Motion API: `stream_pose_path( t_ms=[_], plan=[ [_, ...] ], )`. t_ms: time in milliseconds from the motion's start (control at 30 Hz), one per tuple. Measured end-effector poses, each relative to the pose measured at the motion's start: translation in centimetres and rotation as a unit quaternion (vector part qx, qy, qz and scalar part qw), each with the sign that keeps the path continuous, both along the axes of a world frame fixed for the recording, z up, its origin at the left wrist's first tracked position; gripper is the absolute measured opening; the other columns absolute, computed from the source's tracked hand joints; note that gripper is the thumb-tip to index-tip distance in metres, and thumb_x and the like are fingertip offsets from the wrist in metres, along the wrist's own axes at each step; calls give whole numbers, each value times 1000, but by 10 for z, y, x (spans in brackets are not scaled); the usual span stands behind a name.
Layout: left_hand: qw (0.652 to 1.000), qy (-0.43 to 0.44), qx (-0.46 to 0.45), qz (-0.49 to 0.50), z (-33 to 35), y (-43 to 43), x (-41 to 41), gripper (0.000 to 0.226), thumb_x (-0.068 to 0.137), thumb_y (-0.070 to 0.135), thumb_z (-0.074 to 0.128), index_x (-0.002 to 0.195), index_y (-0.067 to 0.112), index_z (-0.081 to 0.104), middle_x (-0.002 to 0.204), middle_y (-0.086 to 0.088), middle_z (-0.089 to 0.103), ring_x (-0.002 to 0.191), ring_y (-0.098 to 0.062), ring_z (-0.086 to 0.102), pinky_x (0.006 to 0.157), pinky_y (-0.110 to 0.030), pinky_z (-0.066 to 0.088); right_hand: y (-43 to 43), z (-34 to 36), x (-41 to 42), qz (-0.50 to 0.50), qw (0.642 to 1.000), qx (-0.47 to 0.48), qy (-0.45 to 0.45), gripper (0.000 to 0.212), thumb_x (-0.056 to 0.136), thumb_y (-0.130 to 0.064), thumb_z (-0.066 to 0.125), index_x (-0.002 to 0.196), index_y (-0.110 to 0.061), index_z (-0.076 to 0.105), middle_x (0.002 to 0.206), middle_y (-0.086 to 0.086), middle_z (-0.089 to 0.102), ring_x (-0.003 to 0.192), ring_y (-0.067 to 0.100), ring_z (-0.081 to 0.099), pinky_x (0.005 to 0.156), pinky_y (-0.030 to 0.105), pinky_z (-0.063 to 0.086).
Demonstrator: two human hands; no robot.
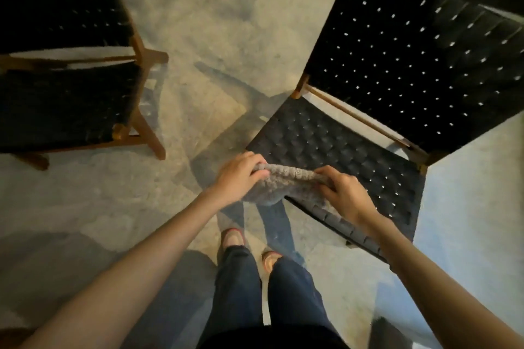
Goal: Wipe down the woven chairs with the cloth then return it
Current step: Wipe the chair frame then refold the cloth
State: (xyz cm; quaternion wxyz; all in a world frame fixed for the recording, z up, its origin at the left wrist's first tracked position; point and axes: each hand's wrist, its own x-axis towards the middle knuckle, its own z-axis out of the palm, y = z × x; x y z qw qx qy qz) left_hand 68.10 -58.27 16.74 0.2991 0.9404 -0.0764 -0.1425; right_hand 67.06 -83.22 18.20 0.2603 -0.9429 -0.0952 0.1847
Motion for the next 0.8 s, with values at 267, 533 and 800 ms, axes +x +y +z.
stream_pose_path(
  t_ms=[267, 533, 800],
  plan=[
    [994, 52, -15, -98, -93, -22, 52, 23, 95, 33, 52, 92, 12, 60, 83, 1, 53, 78, -19, 53, 63, -31, 36, -22, -77, 9, -150, 987, -6, 57, 17, 93, -23, 57, 109, -19, 62, 94, 4, 70, 69, 15, 65, 66, 34, 55],
    [971, 139, -195, -16, -228, -74, 103, 18, 93, 32, 57, 100, 18, 66, 94, 4, 66, 91, -8, 60, 73, -20, 46, -45, -214, 39, -318, 942, 102, -36, 22, 89, -38, 63, 95, -18, 56, 81, -10, 56, 71, 2, 53, 54, 13, 40],
    [925, 146, -344, 69, -299, -93, 124, 21, 94, 22, 56, 107, 7, 60, 111, -19, 63, 107, -29, 61, 92, -44, 48, -1, -312, 79, -310, 876, 366, -49, 19, 93, -32, 60, 102, -16, 60, 95, 1, 67, 88, 14, 66, 70, 28, 54]
  ],
)
